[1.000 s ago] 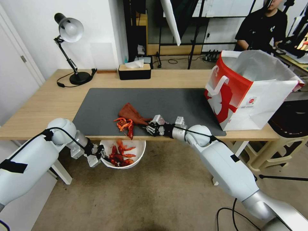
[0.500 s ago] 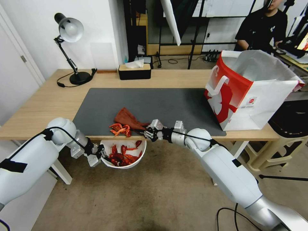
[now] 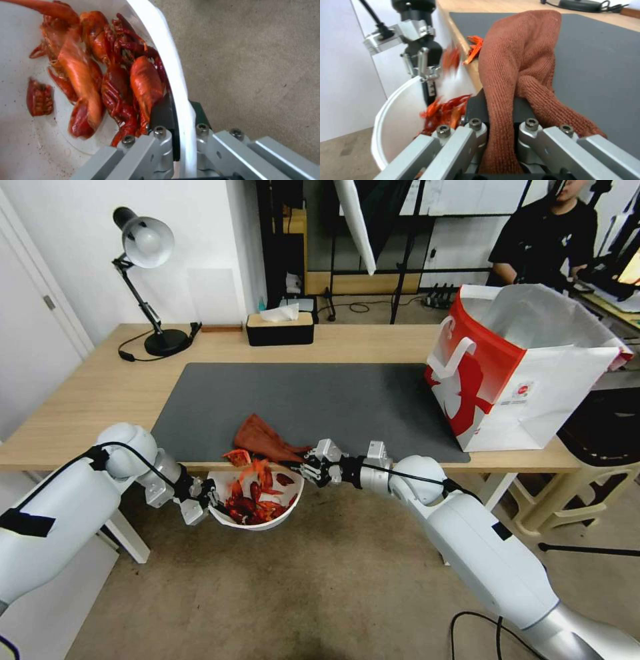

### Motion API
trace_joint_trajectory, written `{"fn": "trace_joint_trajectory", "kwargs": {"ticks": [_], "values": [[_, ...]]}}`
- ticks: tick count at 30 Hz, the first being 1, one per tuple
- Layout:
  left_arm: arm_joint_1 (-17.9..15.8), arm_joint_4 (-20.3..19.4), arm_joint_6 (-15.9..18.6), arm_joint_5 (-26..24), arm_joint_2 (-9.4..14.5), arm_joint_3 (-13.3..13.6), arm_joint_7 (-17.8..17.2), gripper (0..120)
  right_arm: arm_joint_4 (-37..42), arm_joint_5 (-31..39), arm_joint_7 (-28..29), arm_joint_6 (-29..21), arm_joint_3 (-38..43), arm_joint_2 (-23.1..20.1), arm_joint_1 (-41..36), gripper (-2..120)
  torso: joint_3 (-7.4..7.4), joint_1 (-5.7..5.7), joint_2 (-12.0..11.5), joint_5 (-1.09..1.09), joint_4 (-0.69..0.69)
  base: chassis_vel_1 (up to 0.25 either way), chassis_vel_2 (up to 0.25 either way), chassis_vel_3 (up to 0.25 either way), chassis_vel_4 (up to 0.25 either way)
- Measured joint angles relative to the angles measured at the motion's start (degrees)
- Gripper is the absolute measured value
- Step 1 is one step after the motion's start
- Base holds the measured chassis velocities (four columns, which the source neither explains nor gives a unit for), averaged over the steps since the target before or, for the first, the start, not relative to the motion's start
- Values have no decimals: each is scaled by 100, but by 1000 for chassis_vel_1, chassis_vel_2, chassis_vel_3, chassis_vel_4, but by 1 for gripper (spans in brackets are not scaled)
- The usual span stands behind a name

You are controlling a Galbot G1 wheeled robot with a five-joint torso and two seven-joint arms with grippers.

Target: Sweep shrimp from table into container with towel, then put container into takeout bag.

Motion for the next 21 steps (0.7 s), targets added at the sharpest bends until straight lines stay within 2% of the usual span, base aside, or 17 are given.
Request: {"fn": "trace_joint_trajectory", "kwargs": {"ticks": [21], "values": [[8,-38,11,-13,38,-16,-4,0,554,-58,-100,-41,-1,-127,-559,4,0,0,0,0,0,0,0,0,0]]}}
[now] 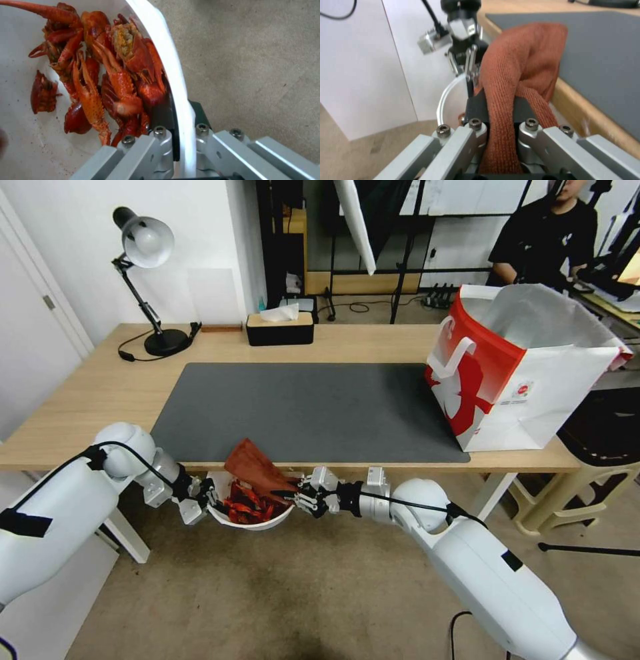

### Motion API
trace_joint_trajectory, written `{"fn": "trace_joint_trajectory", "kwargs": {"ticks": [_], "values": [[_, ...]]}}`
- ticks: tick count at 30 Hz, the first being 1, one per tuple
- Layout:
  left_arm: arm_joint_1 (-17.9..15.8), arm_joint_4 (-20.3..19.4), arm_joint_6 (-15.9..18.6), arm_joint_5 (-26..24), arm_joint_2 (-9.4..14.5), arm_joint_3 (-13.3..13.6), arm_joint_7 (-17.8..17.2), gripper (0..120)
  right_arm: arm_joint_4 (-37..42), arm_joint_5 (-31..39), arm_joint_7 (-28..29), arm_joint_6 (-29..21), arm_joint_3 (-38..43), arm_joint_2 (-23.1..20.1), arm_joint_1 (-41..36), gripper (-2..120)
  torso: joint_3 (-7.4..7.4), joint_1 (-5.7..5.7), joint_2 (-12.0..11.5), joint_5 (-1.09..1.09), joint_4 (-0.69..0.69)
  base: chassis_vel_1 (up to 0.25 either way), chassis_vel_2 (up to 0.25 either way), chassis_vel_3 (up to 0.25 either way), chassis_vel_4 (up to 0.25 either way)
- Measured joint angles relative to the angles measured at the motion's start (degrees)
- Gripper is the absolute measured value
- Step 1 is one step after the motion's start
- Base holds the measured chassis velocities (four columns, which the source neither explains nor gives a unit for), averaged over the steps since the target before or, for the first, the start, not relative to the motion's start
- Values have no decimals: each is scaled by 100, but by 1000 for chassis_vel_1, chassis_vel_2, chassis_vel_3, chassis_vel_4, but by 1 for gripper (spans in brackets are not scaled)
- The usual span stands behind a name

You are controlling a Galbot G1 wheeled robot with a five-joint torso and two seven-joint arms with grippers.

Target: Sweep shrimp from table into container with towel, then put container into takeout bag.

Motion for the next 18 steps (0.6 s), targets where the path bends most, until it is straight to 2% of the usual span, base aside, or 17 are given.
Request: {"fn": "trace_joint_trajectory", "kwargs": {"ticks": [3,7,9,10,11,12,13,14,15,17,18], "values": [[45,-27,3,-5,10,-25,-5,0,170,192,138,0,63,57,-88,4,-1,0,0,0,0,0,0,0,0],[99,-50,4,-7,10,-54,-11,0,318,860,633,-17,208,182,-20,4,-1,0,0,0,0,0,0,0,0],[147,-86,4,-7,25,-90,-12,0,464,1450,1608,-65,340,300,136,4,-1,0,0,0,1,0,0,0,0],[147,-86,4,-7,25,-90,-12,0,464,1450,1608,-65,340,300,136,4,-1,0,0,0,1,0,0,0,0],[177,-110,4,-7,40,-109,-13,0,588,1626,2288,-198,423,360,199,4,-1,0,0,-1,1,0,0,0,0],[191,-120,4,-7,48,-118,-14,0,660,1691,2673,-303,469,391,223,4,-1,0,0,0,0,0,0,0,0],[213,-133,4,-7,66,-129,-15,0,776,1750,3440,-530,542,438,266,4,-1,0,0,-1,1,0,0,0,0],[227,-141,4,-8,75,-135,-17,0,837,1753,3962,-700,602,470,292,4,-1,0,0,0,1,0,0,0,0],[227,-141,4,-8,75,-135,-17,0,837,1753,3962,-700,602,470,292,4,-1,0,0,0,1,0,0,0,0],[251,-151,4,-9,81,-141,-20,0,921,1671,4825,-1030,712,514,317,4,-1,0,0,0,1,0,0,0,0],[273,-155,4,-9,83,-149,-24,0,983,1609,5444,-1283,785,522,316,4,-1,0,0,0,0,0,0,0,0]]}}
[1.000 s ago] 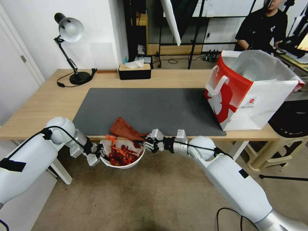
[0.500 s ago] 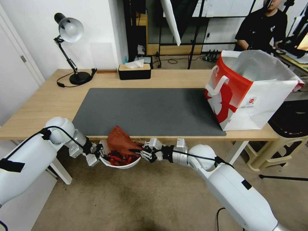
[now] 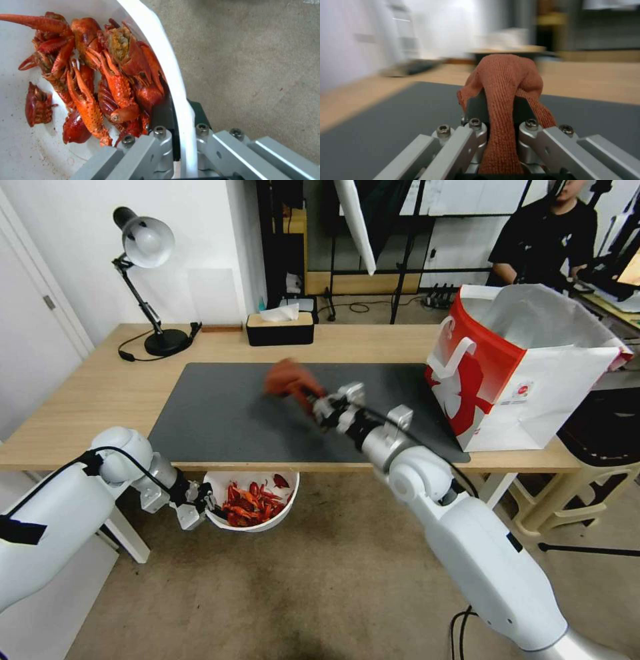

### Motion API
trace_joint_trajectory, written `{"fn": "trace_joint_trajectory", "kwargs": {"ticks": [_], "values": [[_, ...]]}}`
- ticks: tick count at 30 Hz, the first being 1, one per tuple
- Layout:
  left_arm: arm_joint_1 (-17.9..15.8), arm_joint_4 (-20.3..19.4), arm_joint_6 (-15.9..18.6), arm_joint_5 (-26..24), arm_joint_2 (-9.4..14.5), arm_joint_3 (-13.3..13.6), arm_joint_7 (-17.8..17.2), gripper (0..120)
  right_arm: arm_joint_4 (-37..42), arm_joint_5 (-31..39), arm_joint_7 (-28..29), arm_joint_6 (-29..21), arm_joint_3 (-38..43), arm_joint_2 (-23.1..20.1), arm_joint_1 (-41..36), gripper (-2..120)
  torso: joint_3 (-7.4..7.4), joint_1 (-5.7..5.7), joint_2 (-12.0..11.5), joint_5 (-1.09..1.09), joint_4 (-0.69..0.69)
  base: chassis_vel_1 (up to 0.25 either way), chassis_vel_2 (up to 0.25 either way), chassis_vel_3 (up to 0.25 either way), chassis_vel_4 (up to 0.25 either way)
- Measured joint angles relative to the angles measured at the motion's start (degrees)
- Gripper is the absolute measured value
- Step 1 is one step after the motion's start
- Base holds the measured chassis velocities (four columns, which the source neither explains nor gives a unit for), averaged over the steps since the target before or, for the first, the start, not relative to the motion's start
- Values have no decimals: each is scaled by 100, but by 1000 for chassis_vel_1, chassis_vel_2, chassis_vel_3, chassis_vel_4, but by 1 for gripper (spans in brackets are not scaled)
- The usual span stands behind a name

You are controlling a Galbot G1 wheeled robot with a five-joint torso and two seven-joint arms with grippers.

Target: Sweep shrimp from table into container with towel, then put container into takeout bag.

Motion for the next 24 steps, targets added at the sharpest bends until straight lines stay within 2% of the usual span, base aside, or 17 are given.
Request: {"fn": "trace_joint_trajectory", "kwargs": {"ticks": [1,4,5,8,12,14,15,18,19,22,24], "values": [[0,0,0,0,0,0,0,0,0,0,0,0,0,0,0,4,0,0,0,0,0,0,0,0,0],[41,-16,-2,0,-3,-10,-5,0,108,-181,978,-416,178,-38,-163,4,0,0,0,0,1,0,0,0,0],[41,-16,-2,0,-3,-10,-5,0,108,-181,978,-416,178,-38,-163,4,0,0,0,0,1,0,0,0,0],[48,-28,-2,0,-1,-14,-7,0,299,-387,1451,-619,275,-67,-511,4,0,0,0,0,-1,0,0,0,0],[45,-33,-2,0,8,-14,-7,0,397,-400,1585,-696,320,-28,-677,4,0,0,0,0,0,0,0,0,0],[42,-58,1,0,14,-13,-7,0,453,-401,1605,-745,368,4,-840,15,0,0,0,0,1,0,0,0,0],[42,-58,1,0,14,-13,-7,0,453,-401,1605,-745,368,4,-840,15,0,0,0,0,1,0,0,0,0],[55,-90,28,0,31,-11,-7,0,512,-350,1626,-845,392,6,-932,29,0,-1,0,1,0,0,0,0,0],[55,-90,28,0,31,-11,-7,0,512,-350,1626,-845,392,6,-932,29,0,-1,0,1,0,0,0,0,0],[66,-105,41,0,48,-11,-6,0,556,-387,1699,-949,398,6,-961,42,0,0,0,0,1,0,0,0,0],[68,-105,42,0,48,-11,-6,0,560,-407,1725,-961,399,10,-967,45,0,0,0,0,1,0,0,0,0]]}}
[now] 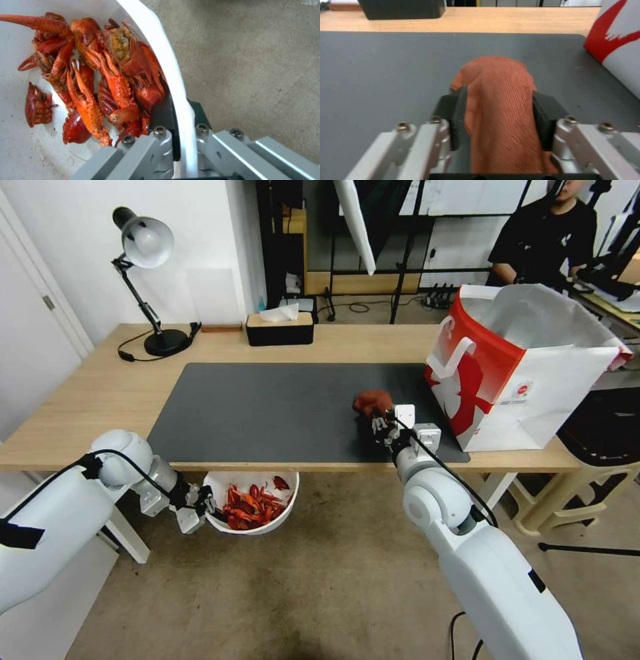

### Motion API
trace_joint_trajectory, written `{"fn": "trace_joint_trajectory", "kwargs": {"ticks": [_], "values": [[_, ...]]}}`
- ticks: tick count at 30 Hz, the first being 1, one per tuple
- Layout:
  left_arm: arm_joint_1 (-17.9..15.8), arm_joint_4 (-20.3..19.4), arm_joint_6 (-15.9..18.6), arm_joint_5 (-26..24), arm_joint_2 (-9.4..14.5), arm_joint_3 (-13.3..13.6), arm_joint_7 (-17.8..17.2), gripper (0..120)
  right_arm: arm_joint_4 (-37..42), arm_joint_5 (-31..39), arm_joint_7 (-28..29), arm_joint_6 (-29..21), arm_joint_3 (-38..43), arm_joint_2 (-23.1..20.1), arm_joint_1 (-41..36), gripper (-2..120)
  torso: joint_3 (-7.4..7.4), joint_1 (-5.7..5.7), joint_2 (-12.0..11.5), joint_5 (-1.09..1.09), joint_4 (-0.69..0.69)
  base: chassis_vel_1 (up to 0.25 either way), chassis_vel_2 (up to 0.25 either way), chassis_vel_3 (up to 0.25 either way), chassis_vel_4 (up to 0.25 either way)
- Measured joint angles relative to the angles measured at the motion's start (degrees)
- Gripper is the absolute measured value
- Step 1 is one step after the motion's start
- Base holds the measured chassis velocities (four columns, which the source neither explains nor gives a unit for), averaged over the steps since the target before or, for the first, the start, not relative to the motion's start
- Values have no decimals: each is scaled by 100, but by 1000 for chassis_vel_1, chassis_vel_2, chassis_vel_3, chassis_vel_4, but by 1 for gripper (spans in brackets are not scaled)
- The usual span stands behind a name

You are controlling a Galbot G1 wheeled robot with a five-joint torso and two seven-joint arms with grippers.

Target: Sweep shrimp from table into container with towel, then put container into takeout bag.

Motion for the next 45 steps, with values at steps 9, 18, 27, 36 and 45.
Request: {"fn": "trace_joint_trajectory", "kwargs": {"ticks": [9,18,27,36,45], "values": [[19,-2,1,11,7,-6,5,0,179,-190,164,73,-11,22,-154,82,1,0,0,0,-1,0,0,0,0],[57,-14,0,19,-5,-5,9,0,336,-711,-88,1292,19,-130,-563,100,1,0,0,0,0,0,0,0,0],[358,-102,-39,57,-21,-288,8,0,415,-1536,-903,3086,259,-180,-1390,100,0,0,0,1,2,0,0,0,0],[781,-346,-73,96,82,-480,6,0,621,-2045,-1504,4165,646,-122,-2798,100,-1,-1,1,0,-1,0,0,0,0],[1387,-820,-118,137,229,-704,-7,0,498,-2310,-1574,4483,709,94,-3349,100,-1,0,1,0,0,0,0,0,0]]}}
